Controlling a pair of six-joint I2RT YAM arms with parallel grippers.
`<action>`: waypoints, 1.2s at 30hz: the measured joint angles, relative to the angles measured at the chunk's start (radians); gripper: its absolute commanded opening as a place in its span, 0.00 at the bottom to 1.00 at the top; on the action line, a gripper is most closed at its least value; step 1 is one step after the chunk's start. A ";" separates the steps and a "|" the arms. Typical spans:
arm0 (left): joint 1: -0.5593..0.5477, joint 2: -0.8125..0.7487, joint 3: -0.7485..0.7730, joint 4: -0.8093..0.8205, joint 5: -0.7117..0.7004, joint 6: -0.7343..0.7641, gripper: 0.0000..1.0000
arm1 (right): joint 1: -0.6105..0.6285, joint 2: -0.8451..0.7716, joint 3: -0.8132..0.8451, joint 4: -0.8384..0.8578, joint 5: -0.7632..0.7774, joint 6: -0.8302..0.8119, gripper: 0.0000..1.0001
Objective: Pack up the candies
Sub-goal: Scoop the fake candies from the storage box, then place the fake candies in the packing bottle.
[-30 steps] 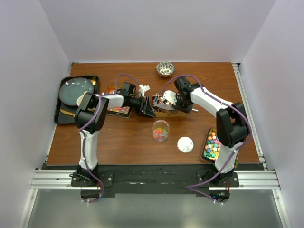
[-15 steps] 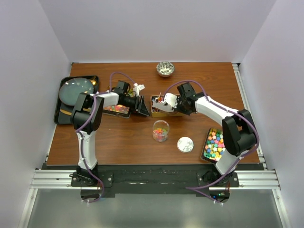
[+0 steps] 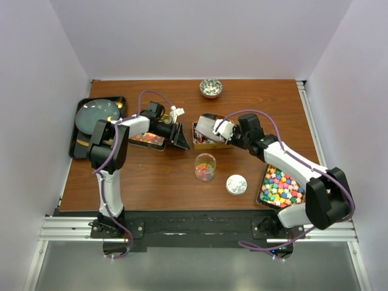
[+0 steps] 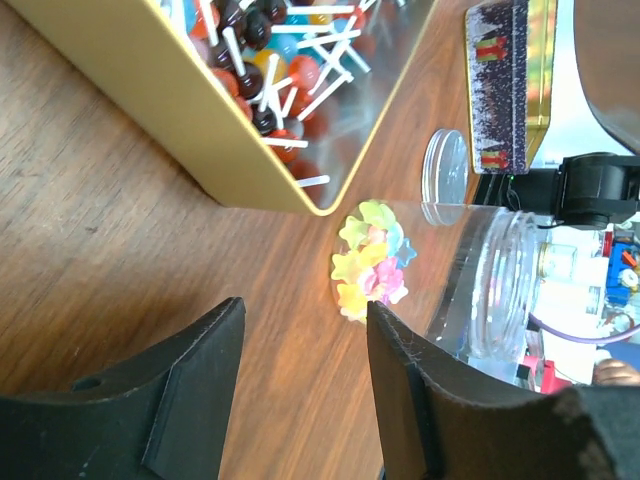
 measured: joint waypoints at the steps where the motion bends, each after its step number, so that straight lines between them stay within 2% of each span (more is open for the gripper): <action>1: 0.000 -0.006 0.000 0.000 0.000 -0.001 0.58 | 0.000 -0.010 -0.002 -0.002 0.000 -0.006 0.00; 6: -0.003 -0.034 0.000 -0.005 -0.031 -0.003 0.61 | 0.000 -0.072 -0.002 -0.059 0.004 -0.108 0.00; 19: -0.003 -0.093 0.023 -0.006 -0.132 -0.004 0.62 | 0.004 -0.203 0.013 -0.310 0.057 -0.504 0.00; 36: -0.006 -0.093 0.028 0.003 -0.168 -0.027 0.62 | 0.106 -0.164 0.089 -0.389 0.249 -0.702 0.00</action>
